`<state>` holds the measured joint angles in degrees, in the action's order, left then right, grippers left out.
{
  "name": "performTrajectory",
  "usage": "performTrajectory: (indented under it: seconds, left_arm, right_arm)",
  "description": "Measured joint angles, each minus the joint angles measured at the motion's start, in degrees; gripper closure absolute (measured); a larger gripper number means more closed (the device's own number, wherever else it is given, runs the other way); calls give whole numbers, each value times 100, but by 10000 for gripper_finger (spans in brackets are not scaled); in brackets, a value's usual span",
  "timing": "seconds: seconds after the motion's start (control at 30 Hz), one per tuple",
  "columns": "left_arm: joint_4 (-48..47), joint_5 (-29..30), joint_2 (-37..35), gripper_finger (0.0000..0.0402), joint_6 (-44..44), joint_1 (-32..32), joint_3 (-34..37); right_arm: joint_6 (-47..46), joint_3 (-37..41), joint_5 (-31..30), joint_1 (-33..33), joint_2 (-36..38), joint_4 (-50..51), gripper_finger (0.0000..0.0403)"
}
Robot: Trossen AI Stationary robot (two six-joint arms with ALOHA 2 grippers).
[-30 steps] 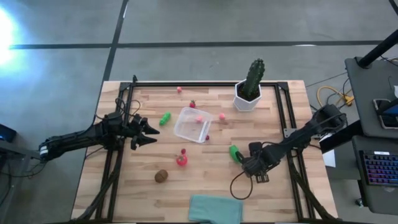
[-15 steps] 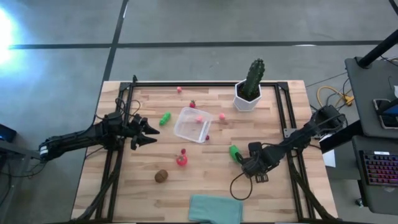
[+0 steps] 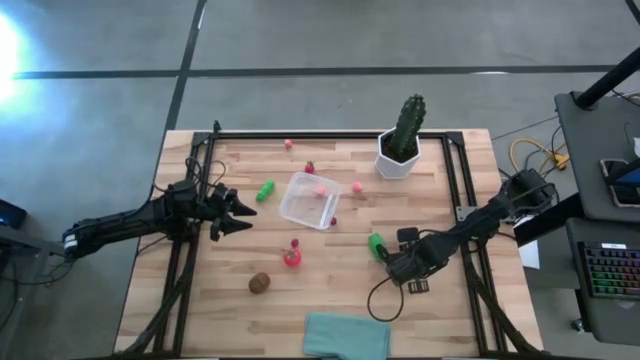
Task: Pick and placing Produce into tupperware
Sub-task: Put the right red strawberry into the transparent bin
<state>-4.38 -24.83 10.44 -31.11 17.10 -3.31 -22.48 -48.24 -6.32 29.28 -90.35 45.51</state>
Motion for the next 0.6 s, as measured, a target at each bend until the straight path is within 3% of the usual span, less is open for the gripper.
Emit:
performTrajectory:
  seconds: [0.13, 0.3, 0.43, 0.6]
  left_arm:
    - [0, 1, 0, 141, 0, 2, 0]
    - [2, 0, 2, 141, 0, 2, 0]
    - [9, -1, -2, 141, 0, 1, 2]
    - [9, 1, -4, 141, 0, 0, 2]
  right_arm:
    - [-83, -402, -49, -74, 0, 97, 245]
    - [-68, -1309, -575, -448, 0, 176, 246]
    - [4, -2187, -975, -1053, -38, 170, 264]
    - [276, -3228, -767, -2060, -426, 10, 277]
